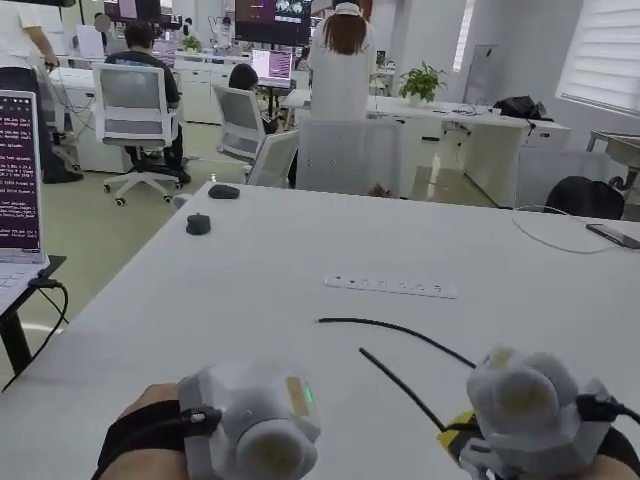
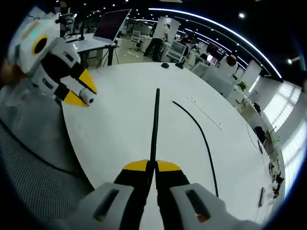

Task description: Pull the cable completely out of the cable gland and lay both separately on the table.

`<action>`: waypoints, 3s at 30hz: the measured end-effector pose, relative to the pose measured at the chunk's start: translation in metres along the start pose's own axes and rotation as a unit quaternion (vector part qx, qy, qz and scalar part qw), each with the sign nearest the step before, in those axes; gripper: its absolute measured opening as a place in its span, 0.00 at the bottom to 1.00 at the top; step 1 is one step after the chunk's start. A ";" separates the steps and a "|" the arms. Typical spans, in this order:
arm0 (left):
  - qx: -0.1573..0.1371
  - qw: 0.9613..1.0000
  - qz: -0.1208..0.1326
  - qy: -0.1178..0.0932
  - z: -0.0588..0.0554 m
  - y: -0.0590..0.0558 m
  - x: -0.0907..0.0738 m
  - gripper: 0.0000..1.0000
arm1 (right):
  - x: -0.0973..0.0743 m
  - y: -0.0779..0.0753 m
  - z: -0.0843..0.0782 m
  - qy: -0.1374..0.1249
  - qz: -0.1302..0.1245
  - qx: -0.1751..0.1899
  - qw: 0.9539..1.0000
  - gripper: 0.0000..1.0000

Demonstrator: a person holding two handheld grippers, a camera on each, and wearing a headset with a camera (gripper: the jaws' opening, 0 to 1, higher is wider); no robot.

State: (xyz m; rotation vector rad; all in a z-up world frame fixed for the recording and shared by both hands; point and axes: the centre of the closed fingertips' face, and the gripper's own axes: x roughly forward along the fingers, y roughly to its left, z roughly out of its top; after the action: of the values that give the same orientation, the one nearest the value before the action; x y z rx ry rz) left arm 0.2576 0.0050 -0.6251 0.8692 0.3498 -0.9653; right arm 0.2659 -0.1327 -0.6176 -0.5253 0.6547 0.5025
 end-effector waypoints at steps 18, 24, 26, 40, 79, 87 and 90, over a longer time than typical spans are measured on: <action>-0.002 0.999 -0.033 0.022 -0.011 -0.014 0.005 0.16 | 0.096 -0.153 0.136 -0.101 -0.032 0.011 0.994 0.04; -0.005 0.998 -0.045 0.036 -0.019 -0.019 0.008 0.16 | 0.146 -0.184 0.127 -0.067 -0.032 0.034 0.997 0.05; -0.010 0.998 -0.045 0.038 -0.021 -0.018 0.008 0.16 | 0.156 -0.187 0.120 -0.052 -0.031 0.026 0.998 0.07; -0.050 0.997 -0.062 0.021 -0.013 -0.017 0.012 0.16 | 0.113 -0.163 0.117 -0.070 0.005 0.000 0.998 0.05; -0.045 0.971 -0.231 0.050 -0.058 -0.041 0.122 0.26 | -0.113 -0.018 -0.024 -0.091 0.048 0.148 0.984 0.15; -0.066 0.973 -0.221 0.029 -0.043 -0.026 0.088 0.33 | -0.106 -0.013 -0.021 -0.079 0.059 0.142 0.985 0.15; -0.090 0.976 -0.196 0.014 -0.033 -0.009 0.062 0.33 | -0.099 -0.005 -0.020 -0.072 0.078 0.140 0.984 0.16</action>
State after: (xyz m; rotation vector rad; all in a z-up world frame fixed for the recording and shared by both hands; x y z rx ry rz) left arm 0.2876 -0.0068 -0.6879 0.6586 0.6392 -1.2636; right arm 0.1924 -0.1748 -0.5621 -0.1708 0.6177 0.5780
